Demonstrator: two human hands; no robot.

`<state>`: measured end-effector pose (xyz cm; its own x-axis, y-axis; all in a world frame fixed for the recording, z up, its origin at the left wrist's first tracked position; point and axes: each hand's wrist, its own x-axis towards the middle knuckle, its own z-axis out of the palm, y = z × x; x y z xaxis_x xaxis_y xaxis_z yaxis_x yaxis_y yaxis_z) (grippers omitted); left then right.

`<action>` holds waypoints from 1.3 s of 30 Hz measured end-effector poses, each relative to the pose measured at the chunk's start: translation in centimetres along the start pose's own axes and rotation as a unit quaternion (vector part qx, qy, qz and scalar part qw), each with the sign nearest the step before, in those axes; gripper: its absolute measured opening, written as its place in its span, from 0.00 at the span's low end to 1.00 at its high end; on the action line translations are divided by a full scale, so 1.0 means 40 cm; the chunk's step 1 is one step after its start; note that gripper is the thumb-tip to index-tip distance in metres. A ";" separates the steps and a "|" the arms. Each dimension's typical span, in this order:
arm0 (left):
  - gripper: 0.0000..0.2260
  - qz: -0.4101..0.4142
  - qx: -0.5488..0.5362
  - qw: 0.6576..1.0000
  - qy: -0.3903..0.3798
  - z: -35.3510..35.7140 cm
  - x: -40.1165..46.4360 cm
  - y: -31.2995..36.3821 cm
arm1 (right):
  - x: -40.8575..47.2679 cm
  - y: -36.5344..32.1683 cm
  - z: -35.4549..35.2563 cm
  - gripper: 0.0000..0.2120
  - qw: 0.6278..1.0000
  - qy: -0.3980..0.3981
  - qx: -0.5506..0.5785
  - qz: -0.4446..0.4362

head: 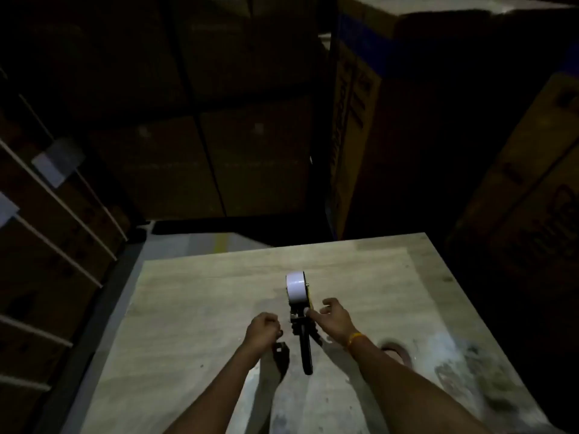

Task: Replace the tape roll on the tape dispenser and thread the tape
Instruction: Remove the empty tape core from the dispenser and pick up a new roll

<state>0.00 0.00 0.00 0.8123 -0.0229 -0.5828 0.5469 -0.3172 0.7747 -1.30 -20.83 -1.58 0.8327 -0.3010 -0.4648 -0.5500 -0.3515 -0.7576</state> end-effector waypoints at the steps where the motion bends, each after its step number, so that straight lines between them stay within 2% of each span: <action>1: 0.07 -0.022 -0.023 0.999 -0.013 0.016 0.000 -0.008 | 0.005 0.010 0.007 0.44 1.000 -0.001 0.012 0.005; 3: 0.02 -0.057 -0.003 0.998 -0.040 0.038 -0.009 -0.025 | 0.001 0.022 0.016 0.29 0.999 0.002 0.030 0.024; 4: 0.06 -0.069 0.017 0.996 -0.049 0.049 -0.016 -0.032 | -0.005 0.026 0.022 0.25 0.997 -0.003 0.062 0.033; 6: 0.08 -0.093 0.027 0.993 -0.066 0.077 -0.030 -0.036 | -0.019 0.024 0.027 0.25 0.989 -0.028 0.140 0.042; 8: 0.08 -0.094 0.030 0.992 -0.077 0.101 -0.032 -0.039 | -0.018 0.022 0.027 0.23 0.983 -0.057 0.168 0.044; 12: 0.06 -0.076 0.033 0.994 -0.074 0.145 -0.024 -0.050 | 0.007 0.001 0.013 0.15 0.995 -0.082 0.053 -0.021; 15: 0.06 -0.054 0.040 0.996 -0.066 0.165 -0.018 -0.059 | 0.040 -0.003 -0.009 0.11 0.987 -0.121 -0.068 -0.084; 17: 0.07 -0.056 0.026 0.996 -0.065 0.174 -0.012 -0.064 | 0.052 -0.001 -0.032 0.06 0.980 -0.138 -0.095 -0.103; 19: 0.11 -0.051 0.032 0.996 -0.068 0.180 -0.004 -0.072 | 0.058 0.008 -0.047 0.05 0.980 -0.146 -0.085 -0.102; 22: 0.14 -0.040 0.042 0.995 -0.075 0.186 0.000 -0.076 | 0.065 0.029 -0.050 0.10 0.986 -0.154 -0.023 -0.051; 27: 0.06 -0.043 0.029 0.996 -0.077 0.189 -0.031 -0.027 | 0.106 0.052 -0.030 0.12 0.986 -0.168 0.008 -0.008; 30: 0.09 -0.047 0.049 0.993 -0.094 0.183 -0.036 -0.005 | 0.118 0.052 -0.018 0.12 0.986 -0.168 -0.009 0.002; 33: 0.08 -0.061 0.047 0.990 -0.119 0.172 -0.037 0.003 | 0.125 0.048 -0.001 0.12 0.986 -0.167 -0.014 0.004; 36: 0.15 -0.081 0.037 0.985 -0.144 0.158 -0.029 0.003 | 0.131 0.052 0.011 0.11 0.987 -0.156 -0.018 0.016; 39: 0.18 -0.104 0.040 0.981 -0.157 0.138 -0.023 0.010 | 0.131 0.055 0.018 0.10 0.988 -0.146 0.008 0.052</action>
<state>-1.64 -5.34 -0.49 0.5752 -0.2369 -0.7830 0.6666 -0.4192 0.6164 1.89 -22.54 -6.01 0.7561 -0.0646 -0.6512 -0.6344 -0.3168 -0.7051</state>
